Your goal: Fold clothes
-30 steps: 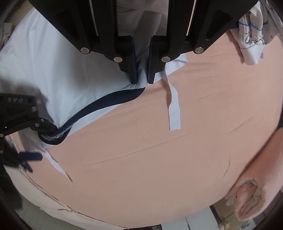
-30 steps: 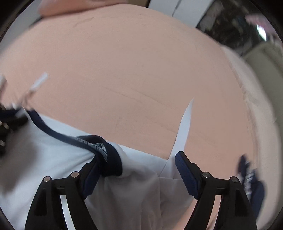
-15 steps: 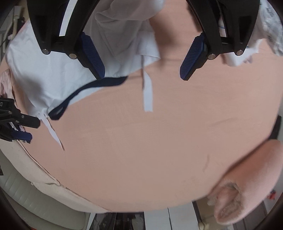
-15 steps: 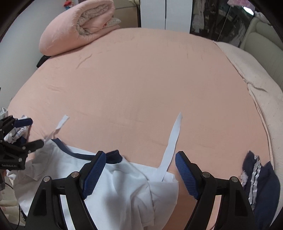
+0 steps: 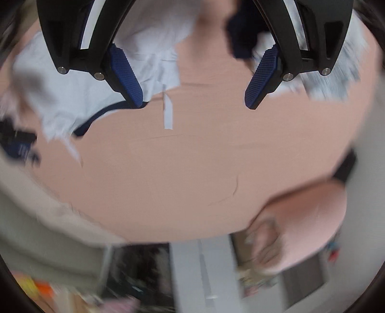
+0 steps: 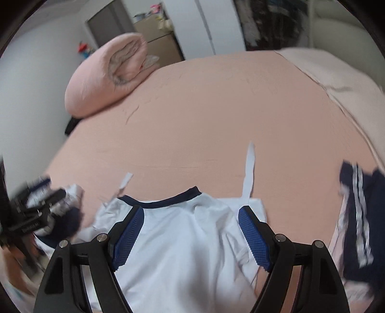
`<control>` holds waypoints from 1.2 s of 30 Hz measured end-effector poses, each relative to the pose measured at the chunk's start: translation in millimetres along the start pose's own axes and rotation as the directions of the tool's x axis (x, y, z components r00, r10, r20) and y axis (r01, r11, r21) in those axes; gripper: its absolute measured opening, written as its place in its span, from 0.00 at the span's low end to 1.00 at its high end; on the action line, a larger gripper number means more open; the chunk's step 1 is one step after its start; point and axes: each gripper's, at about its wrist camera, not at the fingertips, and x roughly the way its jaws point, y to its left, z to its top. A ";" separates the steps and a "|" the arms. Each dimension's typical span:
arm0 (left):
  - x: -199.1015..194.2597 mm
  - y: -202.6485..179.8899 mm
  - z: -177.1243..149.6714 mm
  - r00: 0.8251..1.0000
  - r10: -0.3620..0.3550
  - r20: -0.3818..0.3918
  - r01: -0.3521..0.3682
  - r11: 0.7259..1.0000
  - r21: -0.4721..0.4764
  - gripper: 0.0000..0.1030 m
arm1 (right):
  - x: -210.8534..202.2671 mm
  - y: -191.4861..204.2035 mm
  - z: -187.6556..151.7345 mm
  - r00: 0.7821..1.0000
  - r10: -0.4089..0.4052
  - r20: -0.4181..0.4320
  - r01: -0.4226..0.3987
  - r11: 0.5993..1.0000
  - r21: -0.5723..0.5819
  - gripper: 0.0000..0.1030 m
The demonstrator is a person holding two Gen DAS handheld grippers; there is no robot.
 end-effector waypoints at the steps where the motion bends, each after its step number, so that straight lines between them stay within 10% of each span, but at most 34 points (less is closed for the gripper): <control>1: -1.3 6.1 -5.2 1.000 -0.031 -0.003 0.031 0.998 -0.047 0.84 | -5.3 -1.3 1.8 1.000 0.003 0.003 -0.003 1.000 0.020 0.79; 13: 4.3 -9.7 -49.3 0.998 0.044 -0.050 -0.040 0.996 0.076 0.85 | -18.9 -1.0 -16.1 0.995 -0.099 0.000 0.099 0.994 -0.036 0.83; 22: 24.7 -22.8 -64.7 0.990 -0.004 -0.141 0.025 0.988 0.149 0.85 | 27.2 32.7 -41.8 0.956 -0.293 -0.027 0.267 0.901 -0.341 0.83; 30: 35.9 -32.3 -71.1 0.980 -0.057 -0.193 0.090 0.982 0.169 0.85 | 50.3 27.7 -50.1 0.926 -0.377 -0.027 0.345 0.873 -0.345 0.83; 36: 51.2 -48.0 -68.0 0.981 0.121 -0.152 -0.073 0.955 0.288 0.84 | 53.1 5.9 -51.2 0.929 -0.366 -0.052 0.339 0.899 -0.276 0.82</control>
